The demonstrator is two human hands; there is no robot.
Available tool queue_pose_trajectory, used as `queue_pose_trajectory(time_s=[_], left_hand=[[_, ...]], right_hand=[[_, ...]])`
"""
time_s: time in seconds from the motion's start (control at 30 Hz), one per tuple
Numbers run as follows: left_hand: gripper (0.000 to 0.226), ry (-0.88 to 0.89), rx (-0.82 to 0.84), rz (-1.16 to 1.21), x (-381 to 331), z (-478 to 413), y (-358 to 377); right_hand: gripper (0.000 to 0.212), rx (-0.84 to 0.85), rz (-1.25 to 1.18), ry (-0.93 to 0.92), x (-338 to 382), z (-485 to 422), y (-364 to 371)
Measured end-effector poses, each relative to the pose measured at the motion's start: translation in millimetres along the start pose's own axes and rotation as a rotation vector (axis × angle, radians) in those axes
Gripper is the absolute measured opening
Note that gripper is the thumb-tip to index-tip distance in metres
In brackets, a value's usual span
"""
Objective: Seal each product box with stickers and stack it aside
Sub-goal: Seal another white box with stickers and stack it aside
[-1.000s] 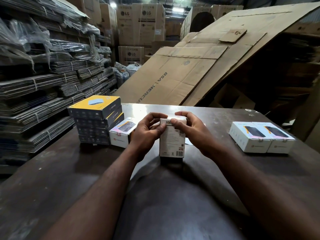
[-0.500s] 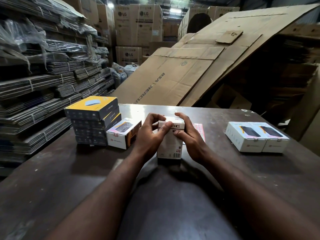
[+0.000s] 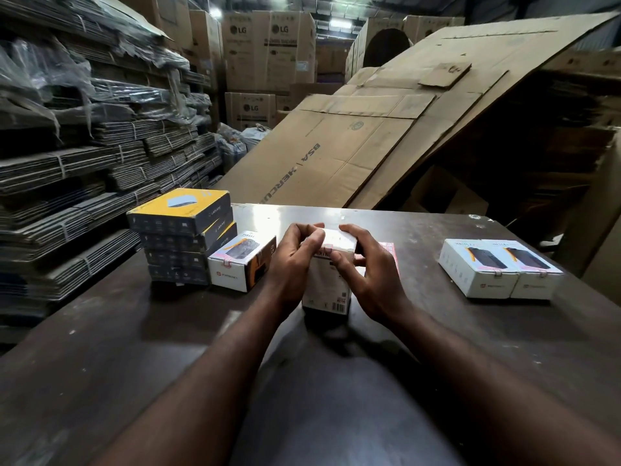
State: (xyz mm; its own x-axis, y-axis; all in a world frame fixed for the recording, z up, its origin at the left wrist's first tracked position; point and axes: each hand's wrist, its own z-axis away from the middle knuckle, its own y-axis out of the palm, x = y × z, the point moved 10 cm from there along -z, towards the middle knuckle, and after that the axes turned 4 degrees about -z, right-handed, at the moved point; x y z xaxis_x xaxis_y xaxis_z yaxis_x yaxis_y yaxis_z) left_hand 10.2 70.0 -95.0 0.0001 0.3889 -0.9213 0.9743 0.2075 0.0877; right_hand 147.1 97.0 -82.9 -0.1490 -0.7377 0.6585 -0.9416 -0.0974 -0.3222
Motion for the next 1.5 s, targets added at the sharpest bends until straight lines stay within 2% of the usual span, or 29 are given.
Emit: queue_pose_trajectory(time_s=[0.2,0.33,0.47,0.6,0.7,0.9,1.07,1.23,1.37,1.5], left_hand=[[0.026,-0.035,0.047,0.137,4,-4,3],[0.031,-0.073,0.074,0.208,8,-7,3],[0.046,-0.113,0.075,0.170,8,-5,0],[0.032,-0.068,0.079,0.100,0,1,6],[0.038,-0.012,0.058,0.040,-3,2,3],[0.040,0.063,0.088,-0.187,-6,0,3],[0.052,0.109,0.046,-0.266,-6,-1,2],[0.041,0.092,0.049,-0.260,2,-6,-1],[0.035,0.020,0.048,-0.220,19,-7,-11],[0.029,0.016,-0.091,-0.204,22,-8,-27]], right_hand=[[0.059,-0.024,0.082,-0.129,9,4,-2],[0.059,-0.027,0.086,-0.147,9,6,-2],[0.053,-0.054,0.038,-0.190,11,5,-7],[0.043,-0.074,0.045,-0.251,18,5,-12],[0.041,-0.070,0.037,-0.254,16,7,-9],[0.031,-0.142,-0.017,-0.150,5,6,-15],[0.035,-0.124,-0.047,-0.145,12,7,-14],[0.037,-0.102,-0.075,-0.090,3,5,-10],[0.052,-0.102,-0.232,0.087,-16,6,-8],[0.061,-0.099,-0.406,0.286,-39,7,2]])
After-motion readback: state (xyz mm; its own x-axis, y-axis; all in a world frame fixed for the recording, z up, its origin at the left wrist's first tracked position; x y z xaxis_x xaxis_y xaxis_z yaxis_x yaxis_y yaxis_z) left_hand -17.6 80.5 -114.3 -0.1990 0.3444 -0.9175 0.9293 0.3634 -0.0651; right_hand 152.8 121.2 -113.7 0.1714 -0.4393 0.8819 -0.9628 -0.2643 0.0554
